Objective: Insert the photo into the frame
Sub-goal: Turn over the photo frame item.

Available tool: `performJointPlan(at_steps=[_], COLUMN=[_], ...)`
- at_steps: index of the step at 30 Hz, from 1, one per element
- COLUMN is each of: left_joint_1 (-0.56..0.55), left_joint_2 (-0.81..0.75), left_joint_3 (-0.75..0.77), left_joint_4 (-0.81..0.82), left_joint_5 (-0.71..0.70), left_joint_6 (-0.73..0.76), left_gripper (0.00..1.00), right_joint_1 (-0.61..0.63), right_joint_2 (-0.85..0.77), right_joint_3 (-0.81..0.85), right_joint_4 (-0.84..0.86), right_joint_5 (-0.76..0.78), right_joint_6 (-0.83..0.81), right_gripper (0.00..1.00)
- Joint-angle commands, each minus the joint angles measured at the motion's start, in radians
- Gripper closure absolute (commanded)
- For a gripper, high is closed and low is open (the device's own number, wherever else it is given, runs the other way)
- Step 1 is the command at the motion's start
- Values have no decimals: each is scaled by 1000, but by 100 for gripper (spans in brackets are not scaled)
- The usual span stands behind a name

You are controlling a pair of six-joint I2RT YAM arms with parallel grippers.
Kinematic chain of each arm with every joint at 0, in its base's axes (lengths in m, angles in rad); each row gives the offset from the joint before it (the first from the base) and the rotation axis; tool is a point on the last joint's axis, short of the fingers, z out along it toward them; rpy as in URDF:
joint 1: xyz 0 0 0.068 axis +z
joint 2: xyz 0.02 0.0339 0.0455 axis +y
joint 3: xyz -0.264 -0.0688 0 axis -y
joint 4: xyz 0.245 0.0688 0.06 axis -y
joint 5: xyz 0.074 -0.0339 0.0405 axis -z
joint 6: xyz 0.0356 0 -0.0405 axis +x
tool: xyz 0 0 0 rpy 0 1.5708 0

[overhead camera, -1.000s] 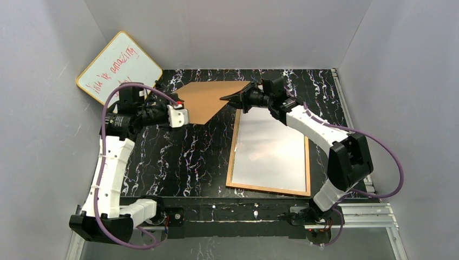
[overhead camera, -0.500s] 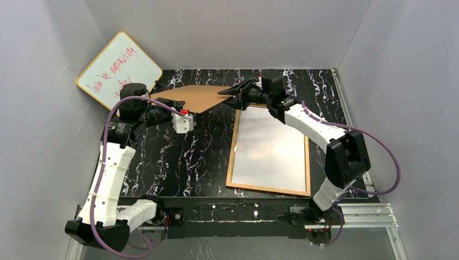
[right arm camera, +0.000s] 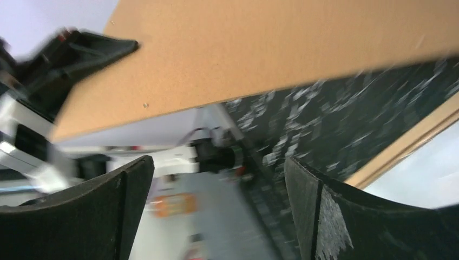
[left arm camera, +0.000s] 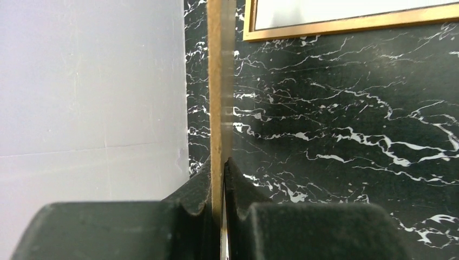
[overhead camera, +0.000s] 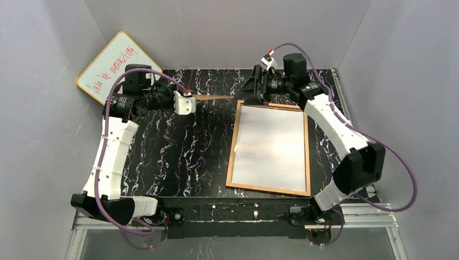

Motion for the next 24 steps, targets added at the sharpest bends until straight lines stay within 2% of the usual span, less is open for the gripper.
performJointPlan(at_steps=[1, 3, 6, 9, 12, 17, 24], left_joint_1=[-5, -6, -6, -6, -9, -11, -14], left_joint_2=[28, 53, 75, 87, 96, 106, 104], left_joint_3=[158, 209, 263, 298, 322, 329, 327], left_joint_4=[-163, -231, -290, -358, -396, -404, -403], left_joint_5=[91, 105, 115, 122, 134, 144, 135], left_joint_6=[19, 35, 25, 51, 53, 39, 47], left_gripper=[100, 100, 100, 100, 100, 100, 100], right_joint_1=[17, 17, 21, 33, 69, 171, 251], right_joint_2=[-193, -286, -382, -425, -406, -311, -233], right_joint_3=[-16, -156, -336, -419, -400, -288, -232], right_joint_4=[-118, 45, 288, 423, 445, 361, 343], right_joint_5=[225, 245, 188, 153, 133, 139, 135], right_joint_6=[-621, -727, -865, -967, -1018, -1105, -1191], right_gripper=[1, 1, 1, 5, 9, 13, 13])
